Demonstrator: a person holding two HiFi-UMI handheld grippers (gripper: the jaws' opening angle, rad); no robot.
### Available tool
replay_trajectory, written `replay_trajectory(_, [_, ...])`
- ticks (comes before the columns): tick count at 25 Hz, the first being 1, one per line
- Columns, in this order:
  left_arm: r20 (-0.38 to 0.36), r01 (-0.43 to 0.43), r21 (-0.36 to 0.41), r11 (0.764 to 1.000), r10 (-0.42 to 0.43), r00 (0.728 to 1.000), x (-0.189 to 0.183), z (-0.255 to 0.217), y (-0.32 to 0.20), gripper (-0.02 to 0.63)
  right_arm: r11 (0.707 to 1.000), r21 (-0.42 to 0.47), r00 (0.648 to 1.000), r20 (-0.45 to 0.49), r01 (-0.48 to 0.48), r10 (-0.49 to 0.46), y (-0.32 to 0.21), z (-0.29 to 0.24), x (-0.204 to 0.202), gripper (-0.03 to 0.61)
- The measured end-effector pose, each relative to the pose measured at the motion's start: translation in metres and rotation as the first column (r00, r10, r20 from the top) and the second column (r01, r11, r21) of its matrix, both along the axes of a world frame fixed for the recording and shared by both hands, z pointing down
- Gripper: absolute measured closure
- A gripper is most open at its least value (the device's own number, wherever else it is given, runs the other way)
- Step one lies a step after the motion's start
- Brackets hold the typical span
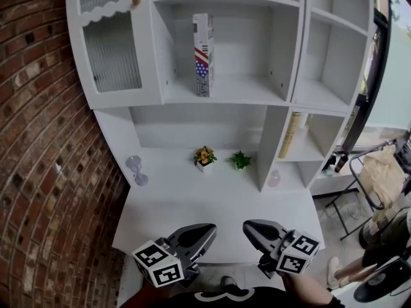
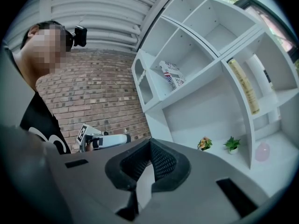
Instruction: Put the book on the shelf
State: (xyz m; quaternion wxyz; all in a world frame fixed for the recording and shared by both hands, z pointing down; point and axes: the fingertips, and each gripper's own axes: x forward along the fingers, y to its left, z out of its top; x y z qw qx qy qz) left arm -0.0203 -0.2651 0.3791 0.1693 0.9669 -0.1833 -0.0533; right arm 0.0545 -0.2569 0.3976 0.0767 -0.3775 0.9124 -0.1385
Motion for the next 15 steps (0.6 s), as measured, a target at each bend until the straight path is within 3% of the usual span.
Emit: replay_trajectory(15, [0.016,-0.015,0.003,1.000,0.015,1.000,0.002,-0.003,0.013,0.611,1.000,0.020,0.999,-0.035,-0.020,0.021,0.014,-0.001,0.001,0.569])
